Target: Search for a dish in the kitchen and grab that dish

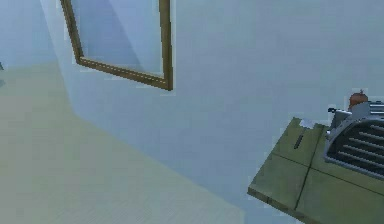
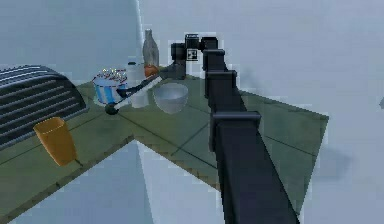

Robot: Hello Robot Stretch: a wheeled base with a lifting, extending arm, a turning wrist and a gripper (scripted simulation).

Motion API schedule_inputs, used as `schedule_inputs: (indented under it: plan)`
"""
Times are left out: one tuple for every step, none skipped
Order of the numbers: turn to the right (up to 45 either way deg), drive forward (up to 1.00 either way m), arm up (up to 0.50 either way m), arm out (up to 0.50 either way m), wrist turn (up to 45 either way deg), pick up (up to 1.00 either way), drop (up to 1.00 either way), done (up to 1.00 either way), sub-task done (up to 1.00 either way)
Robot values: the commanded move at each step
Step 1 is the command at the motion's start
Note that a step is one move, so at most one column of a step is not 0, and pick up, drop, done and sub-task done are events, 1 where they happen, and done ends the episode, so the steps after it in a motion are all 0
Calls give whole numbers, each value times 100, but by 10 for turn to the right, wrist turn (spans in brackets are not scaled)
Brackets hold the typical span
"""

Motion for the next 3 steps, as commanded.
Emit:
schedule_inputs:
  plan:
    - [0, 0, 0, 0, 450, 0, 0, 0, 0]
    - [0, 0, 0, 0, 210, 0, 0, 0, 0]
    - [0, 0, -12, 0, 0, 0, 0, 0, 0]
